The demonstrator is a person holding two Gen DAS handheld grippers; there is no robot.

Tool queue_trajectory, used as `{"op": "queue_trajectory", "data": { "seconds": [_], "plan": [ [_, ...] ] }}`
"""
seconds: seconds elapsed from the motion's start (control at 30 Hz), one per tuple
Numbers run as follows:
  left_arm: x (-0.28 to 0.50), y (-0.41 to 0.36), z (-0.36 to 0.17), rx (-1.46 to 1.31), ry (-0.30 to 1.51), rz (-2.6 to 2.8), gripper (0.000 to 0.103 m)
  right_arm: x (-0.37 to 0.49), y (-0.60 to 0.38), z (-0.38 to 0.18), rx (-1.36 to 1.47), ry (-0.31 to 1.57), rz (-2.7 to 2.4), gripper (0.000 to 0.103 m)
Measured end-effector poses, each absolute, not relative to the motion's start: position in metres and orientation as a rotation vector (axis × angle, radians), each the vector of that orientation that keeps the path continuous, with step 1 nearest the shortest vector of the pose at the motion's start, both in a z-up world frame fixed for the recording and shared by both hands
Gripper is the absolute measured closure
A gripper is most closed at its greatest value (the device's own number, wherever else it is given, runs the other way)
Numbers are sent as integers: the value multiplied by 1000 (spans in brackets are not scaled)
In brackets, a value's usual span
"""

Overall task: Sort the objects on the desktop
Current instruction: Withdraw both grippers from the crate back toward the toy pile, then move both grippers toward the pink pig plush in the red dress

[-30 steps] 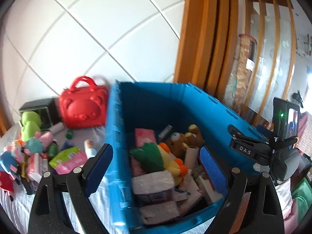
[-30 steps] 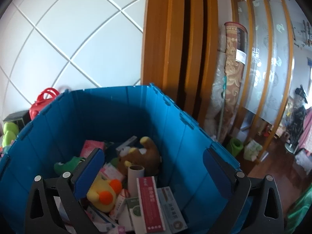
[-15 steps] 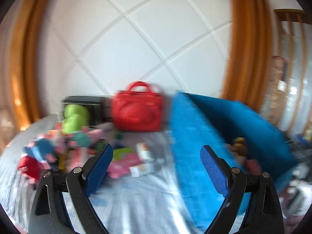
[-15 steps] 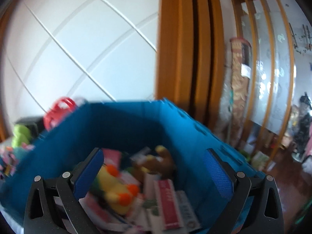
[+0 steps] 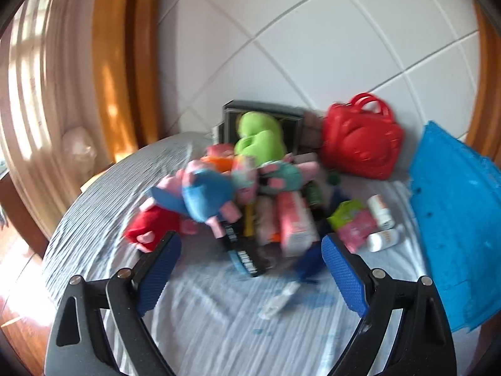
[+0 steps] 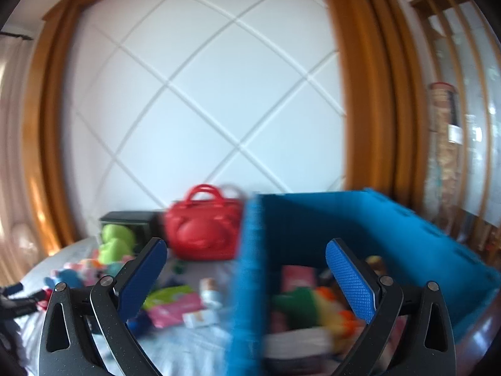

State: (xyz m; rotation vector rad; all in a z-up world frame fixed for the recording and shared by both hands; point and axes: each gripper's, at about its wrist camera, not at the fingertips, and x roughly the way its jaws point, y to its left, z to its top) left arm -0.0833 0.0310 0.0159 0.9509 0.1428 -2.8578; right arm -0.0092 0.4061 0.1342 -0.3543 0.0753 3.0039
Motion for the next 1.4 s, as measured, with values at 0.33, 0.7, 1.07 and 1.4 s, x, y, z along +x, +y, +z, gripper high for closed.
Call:
{"op": "queue_trajectory", "data": {
  "seconds": [0.33, 0.7, 1.07, 1.4],
  "plan": [
    [-114, -106, -59, 1172, 223, -2619, 11, -108, 270, 62, -804, -6, 3107, 0],
    [-126, -129, -111, 1260, 306, -2478, 11, -146, 220, -29, -1198, -111, 3156, 0],
    [-215, -135, -168, 1334, 265, -2420, 11, -145, 199, -75, -1396, -146, 3032, 0],
    [-196, -213, -194, 1484, -11, -2457, 29, -168, 99, -110, -1515, -51, 2898, 0]
  ]
}}
